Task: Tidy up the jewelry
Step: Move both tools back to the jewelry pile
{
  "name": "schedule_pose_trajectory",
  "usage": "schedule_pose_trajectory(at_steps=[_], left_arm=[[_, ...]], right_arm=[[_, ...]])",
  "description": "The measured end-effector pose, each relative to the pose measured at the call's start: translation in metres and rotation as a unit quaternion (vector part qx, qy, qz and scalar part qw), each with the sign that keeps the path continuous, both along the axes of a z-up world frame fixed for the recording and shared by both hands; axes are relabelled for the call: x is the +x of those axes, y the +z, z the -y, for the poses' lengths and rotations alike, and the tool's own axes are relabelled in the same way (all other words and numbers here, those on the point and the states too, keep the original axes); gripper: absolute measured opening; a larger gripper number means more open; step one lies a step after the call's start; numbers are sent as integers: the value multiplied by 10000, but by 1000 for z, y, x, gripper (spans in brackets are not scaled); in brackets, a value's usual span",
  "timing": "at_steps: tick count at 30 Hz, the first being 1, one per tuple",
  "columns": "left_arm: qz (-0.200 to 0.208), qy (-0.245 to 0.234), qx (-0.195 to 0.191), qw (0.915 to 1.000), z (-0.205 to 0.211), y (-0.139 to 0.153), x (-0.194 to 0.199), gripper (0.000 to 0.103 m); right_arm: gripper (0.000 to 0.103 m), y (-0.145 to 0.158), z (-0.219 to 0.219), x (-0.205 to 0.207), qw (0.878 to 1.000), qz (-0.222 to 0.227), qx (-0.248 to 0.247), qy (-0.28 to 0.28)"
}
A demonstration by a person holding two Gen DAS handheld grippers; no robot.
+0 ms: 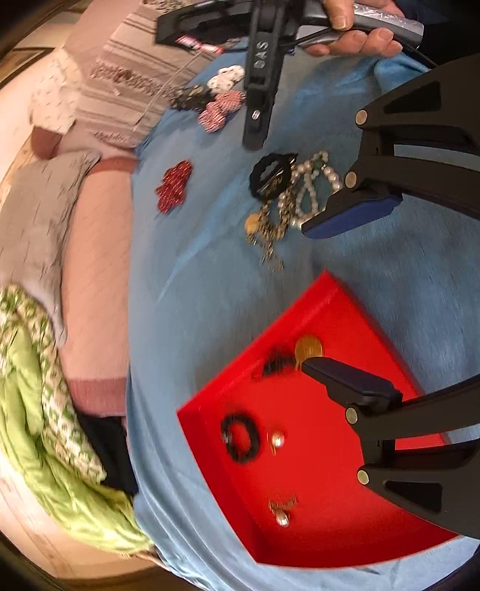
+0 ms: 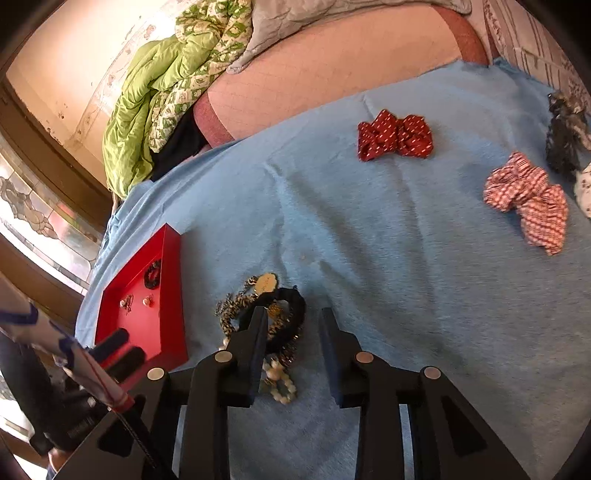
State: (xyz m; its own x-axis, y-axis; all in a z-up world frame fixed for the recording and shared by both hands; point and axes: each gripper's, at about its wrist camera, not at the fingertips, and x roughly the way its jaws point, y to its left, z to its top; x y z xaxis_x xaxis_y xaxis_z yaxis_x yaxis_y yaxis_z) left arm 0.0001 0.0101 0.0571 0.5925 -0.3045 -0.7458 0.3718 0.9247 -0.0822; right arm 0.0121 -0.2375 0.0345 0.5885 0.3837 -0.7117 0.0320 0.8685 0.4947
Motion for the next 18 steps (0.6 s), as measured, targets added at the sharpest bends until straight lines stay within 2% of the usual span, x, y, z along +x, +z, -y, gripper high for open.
schedule_pose_trajectory(at_steps=[5, 7, 9, 13, 18], left_arm=[[-49, -87, -27, 9999, 9, -2, 6, 66], [-66, -96, -67, 9999, 10, -2, 8, 66], [-73, -98, -76, 9999, 13, -2, 9, 66], [-119, -166, -74, 9998, 19, -3, 10, 66], [-149, -207, -139, 9996, 28, -2, 16, 66]], right_arm=[[31, -10, -10, 10, 9998, -159, -59, 116], [16, -9, -10, 10, 9998, -132, -43, 121], [9, -5, -9, 8, 9999, -52, -119, 114], [7, 7, 1, 0, 9998, 180, -128, -3], [8, 9, 10, -2, 9999, 165, 5, -42]])
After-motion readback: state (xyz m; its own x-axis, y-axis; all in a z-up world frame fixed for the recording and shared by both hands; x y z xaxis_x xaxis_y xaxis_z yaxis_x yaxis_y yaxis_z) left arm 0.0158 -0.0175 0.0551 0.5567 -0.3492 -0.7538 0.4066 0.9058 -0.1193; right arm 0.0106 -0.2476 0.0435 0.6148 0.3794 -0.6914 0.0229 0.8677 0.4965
